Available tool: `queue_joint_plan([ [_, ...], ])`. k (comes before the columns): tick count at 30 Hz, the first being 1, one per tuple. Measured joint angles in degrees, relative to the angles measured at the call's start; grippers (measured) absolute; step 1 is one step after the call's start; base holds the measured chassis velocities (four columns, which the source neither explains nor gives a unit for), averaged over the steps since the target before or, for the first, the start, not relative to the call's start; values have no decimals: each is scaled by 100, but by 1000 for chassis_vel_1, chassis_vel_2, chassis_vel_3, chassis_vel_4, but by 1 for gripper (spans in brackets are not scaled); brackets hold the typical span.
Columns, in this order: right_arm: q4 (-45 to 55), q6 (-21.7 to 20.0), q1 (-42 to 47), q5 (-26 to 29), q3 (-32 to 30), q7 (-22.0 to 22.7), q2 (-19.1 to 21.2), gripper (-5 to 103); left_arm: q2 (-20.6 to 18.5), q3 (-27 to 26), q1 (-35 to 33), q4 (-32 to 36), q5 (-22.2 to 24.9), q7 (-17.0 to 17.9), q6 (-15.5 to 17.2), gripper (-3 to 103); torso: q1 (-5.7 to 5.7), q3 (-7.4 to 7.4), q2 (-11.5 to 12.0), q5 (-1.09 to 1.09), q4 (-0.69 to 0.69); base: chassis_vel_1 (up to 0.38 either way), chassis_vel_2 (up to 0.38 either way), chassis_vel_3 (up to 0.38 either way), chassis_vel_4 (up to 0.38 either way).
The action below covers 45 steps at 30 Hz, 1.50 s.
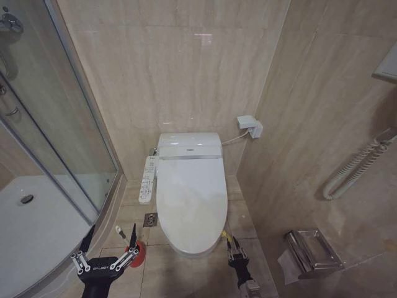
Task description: Open the toilet lid, clean the toilet bowl with a toilet brush, close the toilet lid, and flush.
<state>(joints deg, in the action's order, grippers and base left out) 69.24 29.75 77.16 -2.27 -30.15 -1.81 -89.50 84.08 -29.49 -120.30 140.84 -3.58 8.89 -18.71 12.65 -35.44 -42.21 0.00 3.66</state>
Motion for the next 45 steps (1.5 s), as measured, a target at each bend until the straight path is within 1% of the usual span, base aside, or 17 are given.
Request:
queue_joint_plan([
  [6, 4, 60, 47, 26, -3, -9, 26, 23, 0, 0, 0, 0, 0, 0, 0, 100, 0, 0, 0, 0, 0, 0, 0, 0, 0],
  [7, 12, 75, 65, 51, -5, -12, 32, 1, 0, 0, 0, 0, 0, 0, 0, 100, 0, 0, 0, 0, 0, 0, 0, 0, 0],
  [11, 100, 106, 124, 147, -8, -19, 44, 1, 0, 0, 0, 0, 0, 0, 0, 100, 0, 0, 0, 0, 0, 0, 0, 0, 0],
  [18, 698, 45, 381, 457, -17, -66, 127, 1, 0, 0, 0, 0, 0, 0, 0, 100, 0, 0, 0, 0, 0, 0, 0, 0, 0],
  [21, 1381, -124, 674, 744, -40, -164, 216, 1, 0, 0, 0, 0, 0, 0, 0, 100, 0, 0, 0, 1, -1, 0, 0, 0, 0],
  [22, 1381, -124, 674, 744, -40, -164, 216, 1, 0, 0, 0, 0, 0, 0, 0, 100, 0, 0, 0, 1, -1, 0, 0, 0, 0],
  [24, 1934, -290, 910, 920, -68, -218, 286, 1, 0, 0, 0, 0, 0, 0, 0, 100, 0, 0, 0, 1, -1, 0, 0, 0, 0],
  [25, 2233, -379, 1046, 932, -96, -217, 322, 1, 0, 0, 0, 0, 0, 0, 0, 100, 0, -1, 0, 2, -3, 0, 0, 0, 0],
  [29, 2671, -438, 1262, 913, -164, -211, 382, 1, 0, 0, 0, 0, 0, 0, 0, 100, 0, -1, 0, 2, -1, 0, 0, 0, 0],
  [31, 3014, -539, 1396, 1022, -185, -198, 417, 1, 0, 0, 0, 0, 0, 0, 0, 100, 0, -1, -1, 2, 0, 0, 0, 0, 0],
  [33, 3595, -844, 1533, 1255, -200, -176, 449, 1, 0, 0, 0, 0, 0, 0, 0, 100, 0, -1, -1, 1, 0, 0, 0, 0, 0],
  [34, 3595, -844, 1533, 1255, -200, -176, 449, 1, 0, 0, 0, 0, 0, 0, 0, 100, 0, -1, -1, 1, 0, 0, 0, 0, 0],
  [37, 4167, -1177, 1536, 1423, -220, -126, 474, 1, 0, 0, 0, 0, 0, 0, 0, 100, 0, -1, -1, 0, 0, 0, 0, 0, 0],
  [38, 4167, -1177, 1536, 1423, -220, -126, 474, 1, 0, 0, 0, 0, 0, 0, 0, 100, 0, -1, -1, 0, 0, 0, 0, 0, 0],
  [42, 4885, -1662, 1373, 1687, -291, -39, 576, 1, 0, 0, 0, 0, 0, 0, 0, 100, 0, -1, -1, 0, 0, 0, 0, 0, 0],
  [43, 4885, -1662, 1373, 1687, -291, -39, 576, 1, 0, 0, 0, 0, 0, 0, 0, 100, 0, -1, -1, 0, 0, 0, 0, 0, 0],
  [45, 5135, -1850, 1215, 1809, -295, 30, 665, 1, 0, 0, 0, 0, 0, 0, 0, 100, 0, -1, -1, 0, 0, 0, 0, 0, 0],
])
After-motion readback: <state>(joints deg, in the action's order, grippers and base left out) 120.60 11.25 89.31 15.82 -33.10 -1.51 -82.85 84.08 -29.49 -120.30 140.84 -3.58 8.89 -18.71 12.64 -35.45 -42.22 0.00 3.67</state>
